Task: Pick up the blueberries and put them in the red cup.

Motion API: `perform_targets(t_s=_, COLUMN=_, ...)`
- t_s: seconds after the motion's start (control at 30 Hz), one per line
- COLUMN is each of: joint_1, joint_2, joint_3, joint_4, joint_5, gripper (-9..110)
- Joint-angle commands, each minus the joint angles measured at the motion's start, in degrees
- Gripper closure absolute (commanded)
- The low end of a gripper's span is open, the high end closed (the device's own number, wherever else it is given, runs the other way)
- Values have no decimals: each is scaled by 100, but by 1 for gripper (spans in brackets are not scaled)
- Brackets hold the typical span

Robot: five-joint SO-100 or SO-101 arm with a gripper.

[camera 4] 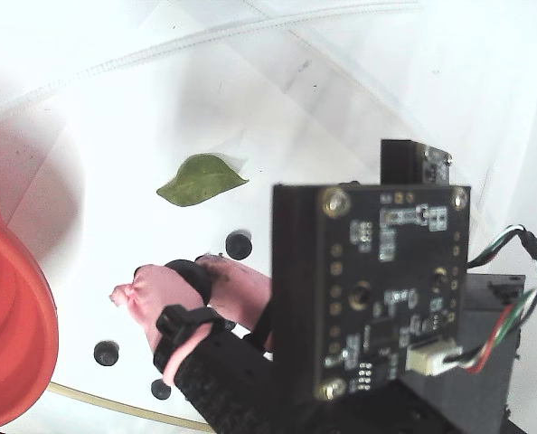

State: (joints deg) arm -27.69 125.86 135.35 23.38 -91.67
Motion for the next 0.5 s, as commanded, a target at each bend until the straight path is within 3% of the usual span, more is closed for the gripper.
perform_targets(t_s=0.0, joint_1=-413, joint_2=589, joint_3=-88, joint_4=229, joint_5=176, gripper=89)
perform_targets(t_s=0.47, joint_1=-993, joint_2=800, joint_3=237, joint_4=545, joint_5=756, gripper=89)
